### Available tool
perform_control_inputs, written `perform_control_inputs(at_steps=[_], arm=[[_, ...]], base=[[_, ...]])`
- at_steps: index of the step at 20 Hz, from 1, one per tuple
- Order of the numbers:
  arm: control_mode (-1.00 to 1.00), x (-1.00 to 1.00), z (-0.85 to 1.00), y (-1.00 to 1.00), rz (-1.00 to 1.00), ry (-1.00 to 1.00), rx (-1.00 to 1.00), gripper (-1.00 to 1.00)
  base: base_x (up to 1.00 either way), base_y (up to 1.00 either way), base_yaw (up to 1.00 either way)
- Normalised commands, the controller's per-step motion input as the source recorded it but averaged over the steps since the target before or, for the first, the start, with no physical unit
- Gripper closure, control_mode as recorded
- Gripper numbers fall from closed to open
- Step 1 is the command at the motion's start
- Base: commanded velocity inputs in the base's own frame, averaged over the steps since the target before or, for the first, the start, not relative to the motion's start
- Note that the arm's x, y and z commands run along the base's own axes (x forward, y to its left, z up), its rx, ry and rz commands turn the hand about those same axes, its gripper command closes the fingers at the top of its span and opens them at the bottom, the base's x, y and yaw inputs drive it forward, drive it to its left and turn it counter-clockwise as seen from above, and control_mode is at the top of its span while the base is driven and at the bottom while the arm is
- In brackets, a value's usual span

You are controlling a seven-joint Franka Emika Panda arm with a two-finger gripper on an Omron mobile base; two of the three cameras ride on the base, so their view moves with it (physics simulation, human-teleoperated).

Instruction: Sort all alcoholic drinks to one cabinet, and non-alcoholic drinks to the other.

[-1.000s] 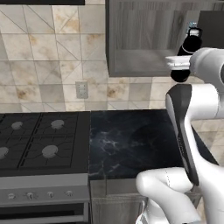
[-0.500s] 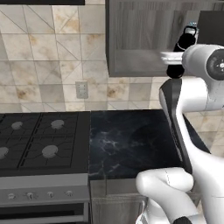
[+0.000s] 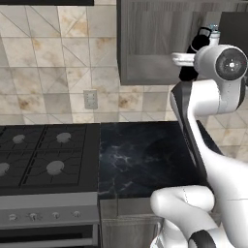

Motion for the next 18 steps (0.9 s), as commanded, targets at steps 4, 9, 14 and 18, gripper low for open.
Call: perform_control_inputs(at_steps=[4, 9, 14, 18], arm=[[-1.00, 0.31, -0.02, -0.01, 0.00, 0.00, 0.04, 1.00], [-1.00, 0.30, -0.12, -0.04, 0.00, 0.00, 0.03, 1.00], [-1.00, 0.29, -0.23, -0.01, 0.00, 0.00, 0.00, 1.00], [-1.00, 0.28, -0.22, -0.01, 0.00, 0.00, 0.00, 1.00]], base=[[0.00, 0.00, 0.00], [0.00, 0.00, 0.00], [0.00, 0.00, 0.00], [0.00, 0.00, 0.00]])
